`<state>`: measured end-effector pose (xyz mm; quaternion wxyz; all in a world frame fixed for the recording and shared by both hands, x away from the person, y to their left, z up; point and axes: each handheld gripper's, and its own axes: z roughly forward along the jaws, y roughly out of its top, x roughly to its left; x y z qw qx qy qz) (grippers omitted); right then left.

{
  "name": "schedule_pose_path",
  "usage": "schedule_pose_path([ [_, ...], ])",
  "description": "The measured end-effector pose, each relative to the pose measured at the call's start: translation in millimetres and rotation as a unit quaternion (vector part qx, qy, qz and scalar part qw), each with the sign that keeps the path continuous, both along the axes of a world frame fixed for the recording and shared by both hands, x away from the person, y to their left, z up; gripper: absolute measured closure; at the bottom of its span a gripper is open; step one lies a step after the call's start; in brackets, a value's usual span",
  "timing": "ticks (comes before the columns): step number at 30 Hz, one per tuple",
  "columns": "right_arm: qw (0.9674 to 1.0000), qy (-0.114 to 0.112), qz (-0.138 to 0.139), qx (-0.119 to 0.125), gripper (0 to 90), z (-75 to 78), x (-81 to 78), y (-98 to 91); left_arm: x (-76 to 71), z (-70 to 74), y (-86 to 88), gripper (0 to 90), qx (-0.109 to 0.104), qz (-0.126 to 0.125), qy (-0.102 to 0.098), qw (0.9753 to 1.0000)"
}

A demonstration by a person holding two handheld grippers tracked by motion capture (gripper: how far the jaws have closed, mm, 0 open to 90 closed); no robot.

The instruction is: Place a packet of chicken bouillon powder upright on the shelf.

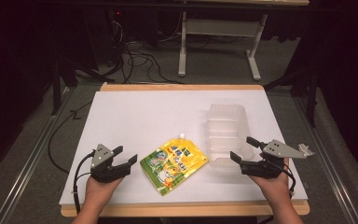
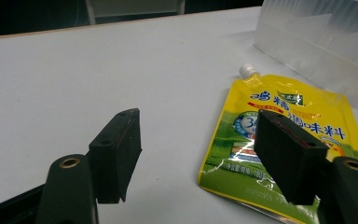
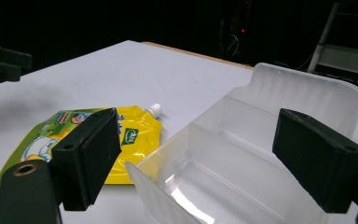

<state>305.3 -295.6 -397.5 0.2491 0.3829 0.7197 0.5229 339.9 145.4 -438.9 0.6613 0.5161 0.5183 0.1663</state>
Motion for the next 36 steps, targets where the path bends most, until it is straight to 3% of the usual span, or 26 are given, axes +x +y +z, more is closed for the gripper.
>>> schedule_pose_path([
  [10, 0.9999, 0.003, -0.010, 0.002, 16.2, -1.7, 0.2, -4.4, 0.6, 1.5, 3.4, 32.5, -0.012, 0.002, 0.005, 0.9999],
  [19, 0.9999, 0.007, -0.010, 0.003, 16.5, -2.4, 0.3, -3.5, 0.8, 1.9, 3.5, 36.5, -0.010, -0.003, 0.003, 0.9999],
  [21, 0.9999, 0.007, -0.010, 0.002, 16.6, -3.1, 0.3, -3.2, -0.6, 0.9, 4.8, 38.9, -0.001, -0.014, 0.003, 0.9999],
  [22, 0.9999, 0.007, -0.009, 0.000, 16.7, -3.4, 0.4, -3.3, -0.2, 1.2, 2.6, 39.7, -0.011, -0.011, 0.004, 0.9999],
  [24, 0.9999, 0.009, -0.011, 0.001, 16.8, -3.6, 0.3, -3.4, -0.7, 0.1, 4.4, 41.2, -0.003, -0.019, 0.005, 0.9998],
  [26, 0.9999, 0.010, -0.009, 0.001, 17.4, -4.2, 0.5, -4.3, 0.0, 0.1, 2.9, 43.4, -0.011, -0.021, 0.008, 0.9997],
  [36, 0.9999, 0.013, -0.009, 0.000, 18.5, -4.7, 0.8, -5.7, 4.2, -6.2, -0.1, 42.4, -0.013, -0.039, 0.015, 0.9991],
])
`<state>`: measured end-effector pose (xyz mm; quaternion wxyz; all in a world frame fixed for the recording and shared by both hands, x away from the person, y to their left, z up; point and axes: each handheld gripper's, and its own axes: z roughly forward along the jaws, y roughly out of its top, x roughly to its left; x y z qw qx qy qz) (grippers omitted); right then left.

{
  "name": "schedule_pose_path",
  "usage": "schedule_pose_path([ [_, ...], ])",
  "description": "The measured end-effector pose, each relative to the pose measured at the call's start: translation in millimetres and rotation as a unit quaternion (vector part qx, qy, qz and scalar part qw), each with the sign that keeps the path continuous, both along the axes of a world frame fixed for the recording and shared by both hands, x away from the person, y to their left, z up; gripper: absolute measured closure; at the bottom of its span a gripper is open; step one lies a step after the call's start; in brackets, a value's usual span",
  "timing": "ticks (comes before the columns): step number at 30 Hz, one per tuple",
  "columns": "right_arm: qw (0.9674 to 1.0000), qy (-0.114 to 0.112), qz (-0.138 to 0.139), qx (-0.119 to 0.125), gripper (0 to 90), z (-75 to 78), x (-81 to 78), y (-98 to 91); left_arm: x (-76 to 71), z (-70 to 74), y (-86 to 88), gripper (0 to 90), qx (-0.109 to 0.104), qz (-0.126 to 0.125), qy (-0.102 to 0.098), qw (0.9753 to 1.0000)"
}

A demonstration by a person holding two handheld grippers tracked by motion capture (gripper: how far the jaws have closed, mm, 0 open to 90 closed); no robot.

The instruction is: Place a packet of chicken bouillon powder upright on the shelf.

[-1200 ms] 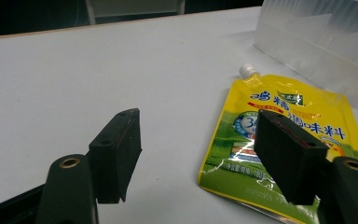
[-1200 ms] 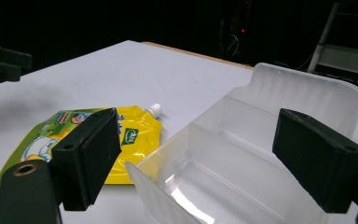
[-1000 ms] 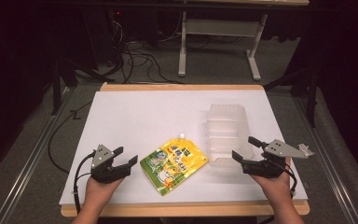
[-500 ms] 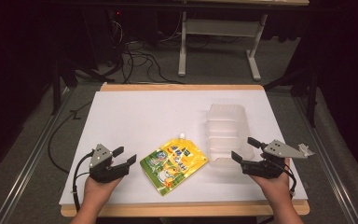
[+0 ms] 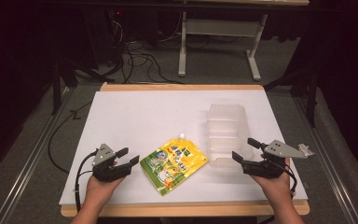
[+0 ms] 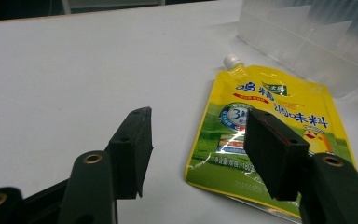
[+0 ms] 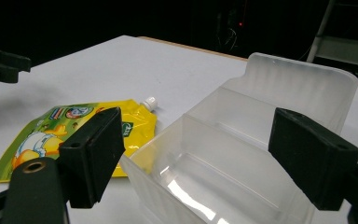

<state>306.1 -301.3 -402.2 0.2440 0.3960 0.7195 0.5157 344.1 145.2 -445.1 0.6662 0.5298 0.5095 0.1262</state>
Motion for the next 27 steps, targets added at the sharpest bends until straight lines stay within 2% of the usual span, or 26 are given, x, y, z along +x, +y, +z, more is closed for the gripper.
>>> schedule_pose_path([
  [2, 1.0000, 0.002, -0.001, 0.000, 18.7, 0.0, -0.3, -0.2, 1.1, -1.3, 0.7, 40.0, 0.006, -0.004, 0.007, 1.0000],
  [9, 1.0000, 0.001, 0.000, -0.001, 19.0, -0.2, -0.8, -0.8, 4.1, -1.7, -0.8, 41.1, 0.007, -0.008, 0.013, 0.9999],
  [10, 1.0000, 0.001, 0.000, -0.001, 19.1, -0.3, -0.8, -0.6, 6.1, -2.4, -1.4, 41.8, 0.017, -0.019, 0.011, 0.9996],
  [11, 1.0000, 0.001, 0.000, -0.001, 19.1, -0.3, -0.8, -0.6, 6.1, -2.4, -1.4, 42.0, 0.017, -0.019, 0.011, 0.9996],
  [12, 1.0000, 0.002, -0.001, -0.004, 19.3, -0.6, -0.7, 0.1, 10.0, -4.1, -3.3, 41.7, 0.032, -0.033, 0.013, 0.9989],
  [13, 1.0000, 0.002, -0.001, -0.004, 19.3, -0.6, -0.7, 0.1, 10.0, -4.1, -3.3, 41.2, 0.032, -0.033, 0.013, 0.9989],
  [14, 1.0000, 0.002, 0.002, -0.006, 19.3, -0.9, -0.4, 0.9, 16.4, -2.8, -16.7, 41.1, -0.021, -0.005, 0.023, 0.9995],
  [15, 1.0000, 0.002, 0.002, -0.006, 19.3, -0.9, -0.4, 0.9, 16.4, -2.8, -16.7, 41.3, -0.021, -0.005, 0.023, 0.9995],
  [16, 1.0000, 0.002, 0.002, -0.007, 19.3, -1.1, -0.3, 1.3, 19.9, -3.0, -20.2, 41.3, -0.026, -0.012, 0.032, 0.9991],
  [18, 0.9999, 0.004, 0.003, -0.010, 19.4, -1.7, 0.4, 2.0, 24.7, -5.1, -29.3, 41.4, -0.016, -0.026, 0.041, 0.9987],
  [21, 0.9999, 0.006, 0.004, -0.009, 19.5, -2.6, 0.9, 1.7, 28.6, -7.1, -35.9, 41.4, -0.012, -0.033, 0.048, 0.9982],
  [22, 0.9999, 0.006, 0.005, -0.009, 19.6, -2.7, 0.9, 1.4, 33.9, -11.1, -38.9, 42.3, -0.007, -0.040, 0.064, 0.9972],
  [23, 0.9999, 0.006, 0.005, -0.009, 19.6, -2.7, 0.9, 1.4, 33.9, -11.1, -38.9, 43.2, -0.007, -0.040, 0.064, 0.9972],
  [24, 0.9999, 0.006, 0.006, -0.009, 19.7, -2.7, 0.5, 1.5, 38.4, -15.9, -39.6, 44.8, -0.008, -0.041, 0.087, 0.9954],
  [25, 0.9999, 0.006, 0.006, -0.009, 19.7, -2.7, 0.5, 1.5, 38.4, -15.9, -39.6, 46.2, -0.008, -0.041, 0.087, 0.9954],
  [26, 0.9999, 0.008, 0.007, -0.009, 19.9, -2.5, -0.7, 2.0, 41.1, -20.9, -38.3, 50.4, -0.007, -0.043, 0.104, 0.9936],
  [27, 0.9999, 0.008, 0.007, -0.009, 19.9, -2.5, -0.7, 2.0, 41.7, -22.9, -37.5, 50.4, -0.013, -0.039, 0.110, 0.9931],
])
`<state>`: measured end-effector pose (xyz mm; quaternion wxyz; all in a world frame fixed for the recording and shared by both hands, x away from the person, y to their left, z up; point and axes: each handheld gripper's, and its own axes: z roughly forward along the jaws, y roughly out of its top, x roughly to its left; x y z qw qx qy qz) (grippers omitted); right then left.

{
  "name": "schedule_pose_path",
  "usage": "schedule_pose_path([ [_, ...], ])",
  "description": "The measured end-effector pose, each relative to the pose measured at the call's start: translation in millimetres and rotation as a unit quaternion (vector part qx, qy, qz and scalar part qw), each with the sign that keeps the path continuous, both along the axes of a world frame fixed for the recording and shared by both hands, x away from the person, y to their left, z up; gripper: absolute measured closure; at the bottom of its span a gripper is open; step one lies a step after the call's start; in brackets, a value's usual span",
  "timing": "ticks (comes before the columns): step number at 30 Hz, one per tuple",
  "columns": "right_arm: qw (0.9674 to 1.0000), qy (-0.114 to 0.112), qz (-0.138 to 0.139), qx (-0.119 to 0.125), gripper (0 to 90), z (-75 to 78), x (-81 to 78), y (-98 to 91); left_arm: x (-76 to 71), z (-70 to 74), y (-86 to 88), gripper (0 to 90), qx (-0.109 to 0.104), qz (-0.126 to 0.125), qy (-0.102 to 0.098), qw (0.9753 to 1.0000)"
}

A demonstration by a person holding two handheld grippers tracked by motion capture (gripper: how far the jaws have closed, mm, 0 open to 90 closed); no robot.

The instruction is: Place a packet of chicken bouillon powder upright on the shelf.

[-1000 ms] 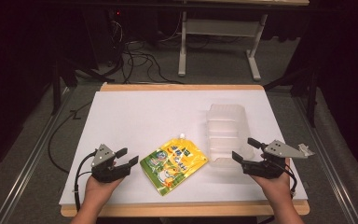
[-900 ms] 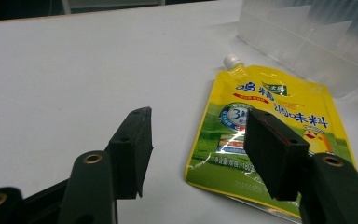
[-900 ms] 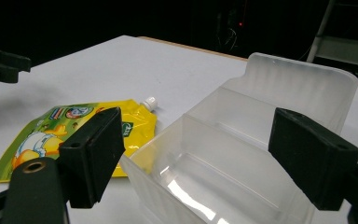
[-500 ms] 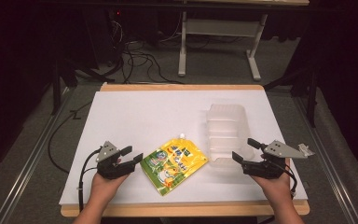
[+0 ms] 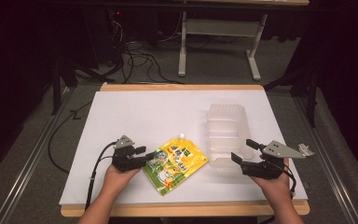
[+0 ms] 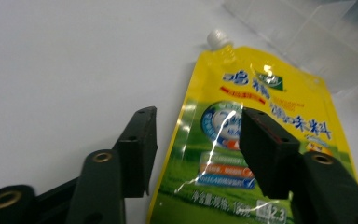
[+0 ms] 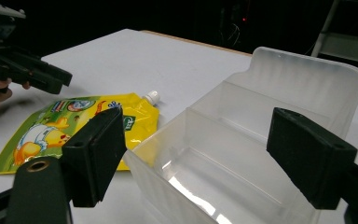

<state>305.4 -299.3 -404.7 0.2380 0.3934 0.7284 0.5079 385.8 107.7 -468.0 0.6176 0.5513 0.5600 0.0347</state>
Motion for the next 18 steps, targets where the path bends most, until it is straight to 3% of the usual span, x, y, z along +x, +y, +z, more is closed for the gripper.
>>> schedule_pose_path([
  [2, 1.0000, -0.004, 0.003, -0.003, 20.1, -0.2, 0.0, 0.2, 1.6, -4.0, 5.6, 58.9, 0.011, 0.022, -0.004, 0.9997],
  [3, 1.0000, 0.000, 0.002, -0.002, 20.3, -0.5, -0.6, 1.0, 3.8, -4.2, 10.9, 74.7, 0.024, 0.046, -0.020, 0.9985],
  [4, 1.0000, 0.000, 0.003, -0.003, 20.4, -0.7, -0.5, 1.2, 7.0, -4.9, 15.2, 80.6, 0.036, 0.064, -0.023, 0.9970],
  [5, 1.0000, 0.000, 0.003, -0.003, 20.4, -0.7, -0.5, 1.2, 7.0, -4.9, 15.2, 88.3, 0.036, 0.064, -0.023, 0.9970],
  [7, 1.0000, -0.001, 0.006, -0.005, 20.4, -1.3, -0.1, 2.4, 11.7, -8.7, 18.4, 90.0, 0.051, 0.077, -0.016, 0.9956],
  [8, 0.9999, 0.001, 0.008, -0.006, 20.6, -1.5, -0.6, 3.9, 14.6, -13.6, 18.6, 90.0, 0.053, 0.066, 0.007, 0.9964],
  [10, 0.9999, 0.001, 0.009, -0.008, 20.6, -1.5, -0.6, 4.5, 14.9, -15.4, 17.9, 90.0, 0.057, 0.061, 0.013, 0.9964],
  [11, 0.9999, 0.002, 0.010, -0.009, 20.7, -1.8, -0.7, 5.5, 14.9, -19.0, 15.7, 90.0, 0.065, 0.048, 0.026, 0.9964],
  [18, 0.9998, 0.004, 0.012, -0.012, 21.0, -3.2, 0.1, 6.6, 10.1, -18.0, 15.7, 90.0, 0.055, 0.022, 0.041, 0.9974],
])
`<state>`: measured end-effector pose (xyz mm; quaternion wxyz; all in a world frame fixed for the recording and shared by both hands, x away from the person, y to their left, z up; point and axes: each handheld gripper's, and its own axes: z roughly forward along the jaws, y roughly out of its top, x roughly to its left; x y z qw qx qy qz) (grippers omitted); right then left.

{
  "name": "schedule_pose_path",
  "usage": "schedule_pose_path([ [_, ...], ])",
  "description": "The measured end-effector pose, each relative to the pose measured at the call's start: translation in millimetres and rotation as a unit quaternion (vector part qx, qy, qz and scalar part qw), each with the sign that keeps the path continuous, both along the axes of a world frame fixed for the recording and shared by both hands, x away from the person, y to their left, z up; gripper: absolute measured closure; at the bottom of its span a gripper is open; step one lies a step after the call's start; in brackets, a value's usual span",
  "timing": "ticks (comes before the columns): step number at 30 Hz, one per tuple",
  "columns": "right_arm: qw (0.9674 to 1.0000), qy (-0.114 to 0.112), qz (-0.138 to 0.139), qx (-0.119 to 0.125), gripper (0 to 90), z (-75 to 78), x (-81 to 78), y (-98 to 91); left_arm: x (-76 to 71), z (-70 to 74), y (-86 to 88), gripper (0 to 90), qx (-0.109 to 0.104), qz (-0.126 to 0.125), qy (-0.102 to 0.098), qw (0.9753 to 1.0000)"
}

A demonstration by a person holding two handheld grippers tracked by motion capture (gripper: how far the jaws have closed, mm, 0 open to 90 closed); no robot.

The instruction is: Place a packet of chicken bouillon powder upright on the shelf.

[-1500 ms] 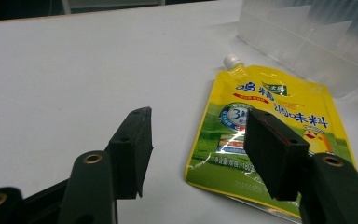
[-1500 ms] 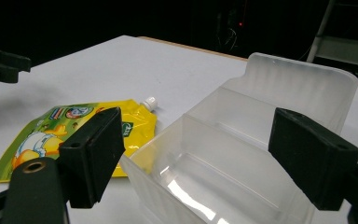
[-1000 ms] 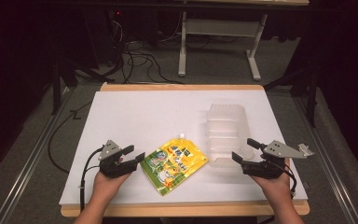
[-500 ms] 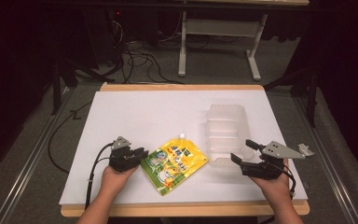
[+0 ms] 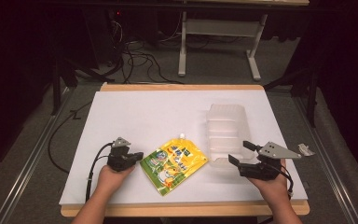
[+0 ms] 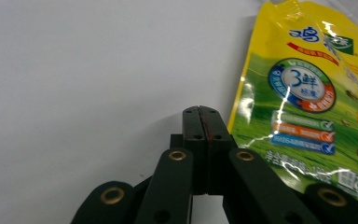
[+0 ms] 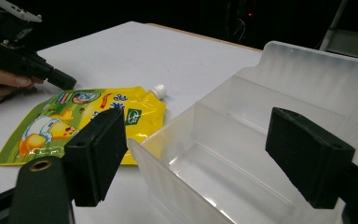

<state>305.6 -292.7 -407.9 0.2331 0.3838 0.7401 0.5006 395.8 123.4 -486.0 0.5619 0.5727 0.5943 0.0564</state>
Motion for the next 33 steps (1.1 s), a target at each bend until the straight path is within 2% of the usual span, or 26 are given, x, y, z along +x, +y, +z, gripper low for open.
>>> schedule_pose_path([
  [4, 1.0000, 0.001, 0.000, 0.001, 21.1, 0.4, -0.4, 0.3, -7.6, 0.1, 0.5, 90.0, -0.008, -0.006, 0.005, 0.9999],
  [5, 1.0000, -0.002, 0.002, 0.000, 21.1, 0.7, -0.5, 0.3, -16.2, 0.4, -0.1, 90.0, -0.002, -0.014, 0.006, 0.9999],
  [6, 1.0000, -0.002, 0.002, 0.000, 21.1, 0.7, -0.5, 0.3, -16.2, 0.4, -0.1, 90.0, -0.002, -0.014, 0.006, 0.9999],
  [9, 1.0000, -0.004, 0.003, -0.001, 21.2, 1.6, -1.2, 0.7, -39.6, 1.9, -5.4, 90.0, 0.019, -0.042, 0.004, 0.9989],
  [10, 1.0000, -0.004, 0.003, -0.001, 21.2, 1.6, -1.2, 0.7, -39.6, 1.9, -5.4, 90.0, 0.019, -0.042, 0.004, 0.9989],
  [11, 1.0000, -0.005, 0.005, 0.000, 21.2, 1.9, -1.5, 1.4, -47.7, 2.4, -8.5, 90.0, 0.024, -0.050, 0.006, 0.9984],
  [12, 1.0000, -0.005, 0.006, 0.000, 21.3, 2.0, -1.6, 1.6, -47.7, 2.4, -8.5, 90.0, 0.024, -0.050, 0.006, 0.9984],
  [17, 0.9999, -0.008, 0.011, -0.002, 21.3, 2.7, -1.3, 4.5, -71.9, 2.7, -19.4, 90.0, 0.030, -0.072, 0.001, 0.9970],
  [22, 0.9999, -0.007, 0.013, -0.005, 21.3, 2.8, -0.7, 5.6, -81.8, 2.9, -25.7, 90.0, 0.027, -0.077, -0.003, 0.9967],
  [23, 0.9999, -0.008, 0.013, -0.006, 21.4, 2.8, -0.3, 5.6, -86.3, 2.6, -29.4, 90.0, 0.031, -0.087, -0.005, 0.9957],
  [26, 0.9999, -0.006, 0.011, -0.004, 21.4, 3.0, -0.9, 5.7, -88.6, 2.7, -32.5, 90.0, 0.035, -0.092, -0.009, 0.9952],
  [28, 0.9999, -0.008, 0.012, -0.003, 21.4, 3.3, -1.1, 5.5, -87.8, 3.6, -33.5, 90.0, 0.031, -0.087, -0.012, 0.9957],
  [30, 0.9999, -0.008, 0.011, -0.003, 21.5, 3.3, -1.7, 5.5, -85.2, 5.2, -32.9, 90.0, 0.026, -0.080, -0.019, 0.9963],
  [31, 0.9999, -0.008, 0.011, -0.004, 21.4, 3.1, -1.5, 5.5, -81.1, 6.8, -32.2, 90.0, 0.024, -0.070, -0.029, 0.9969],
  [33, 0.9999, -0.009, 0.012, -0.004, 21.5, 2.9, -1.3, 5.5, -76.2, 8.2, -31.7, 86.9, 0.019, -0.061, -0.035, 0.9973],
])
